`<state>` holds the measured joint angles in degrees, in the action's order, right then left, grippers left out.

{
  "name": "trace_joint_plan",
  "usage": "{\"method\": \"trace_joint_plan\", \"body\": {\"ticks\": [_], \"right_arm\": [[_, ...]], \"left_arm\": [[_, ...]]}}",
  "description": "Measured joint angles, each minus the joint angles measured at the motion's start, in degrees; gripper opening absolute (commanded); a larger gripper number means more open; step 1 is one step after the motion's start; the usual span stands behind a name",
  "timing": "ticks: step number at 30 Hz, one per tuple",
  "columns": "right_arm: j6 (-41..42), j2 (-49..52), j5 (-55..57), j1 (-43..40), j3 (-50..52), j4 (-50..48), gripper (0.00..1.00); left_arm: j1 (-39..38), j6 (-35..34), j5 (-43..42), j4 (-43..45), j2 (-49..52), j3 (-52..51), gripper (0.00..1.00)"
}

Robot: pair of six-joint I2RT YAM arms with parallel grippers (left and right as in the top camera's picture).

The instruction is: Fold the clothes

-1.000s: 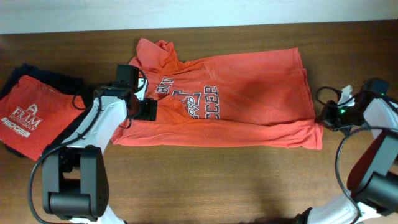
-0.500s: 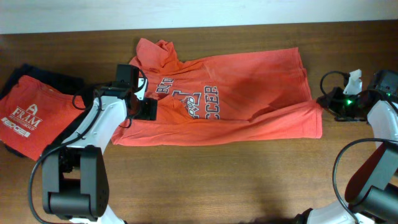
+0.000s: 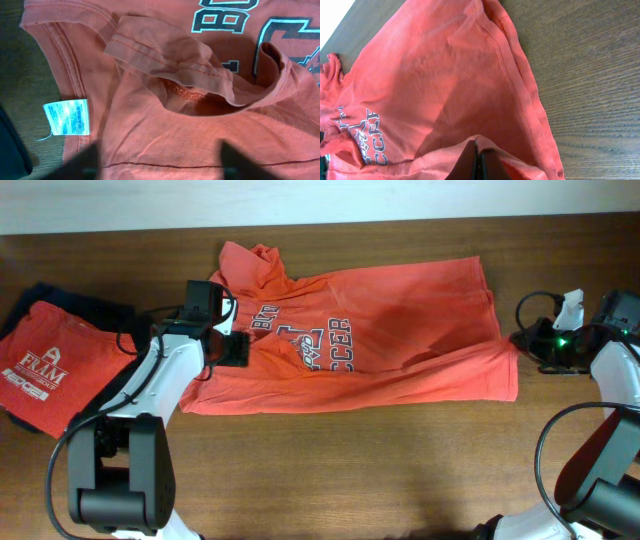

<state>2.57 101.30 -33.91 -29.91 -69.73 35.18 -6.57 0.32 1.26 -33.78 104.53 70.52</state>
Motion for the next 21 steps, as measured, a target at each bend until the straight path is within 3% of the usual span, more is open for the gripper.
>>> {"method": "trace_joint_plan", "body": {"ticks": [4,9,12,15,21], "right_arm": [[0.02,0.00,0.02,0.00,0.00,0.09,0.04],[0.00,0.00,0.02,0.00,0.00,0.07,0.04],[0.04,0.00,0.02,0.00,-0.02,0.09,0.04],[0.02,0.00,0.07,0.00,0.00,0.13,0.04],[0.04,0.00,0.42,0.00,0.00,0.90,0.05]], "left_arm": [[0.00,1.66,-0.09,3.02,0.11,0.00,0.95],[0.00,8.48,-3.52,6.25,0.81,0.00,0.72],[0.00,10.95,-4.72,6.45,2.16,0.00,0.72],[0.00,12.85,-5.57,4.52,3.52,0.04,0.59],[0.92,12.00,-2.54,0.42,3.76,0.04,0.57]]}}
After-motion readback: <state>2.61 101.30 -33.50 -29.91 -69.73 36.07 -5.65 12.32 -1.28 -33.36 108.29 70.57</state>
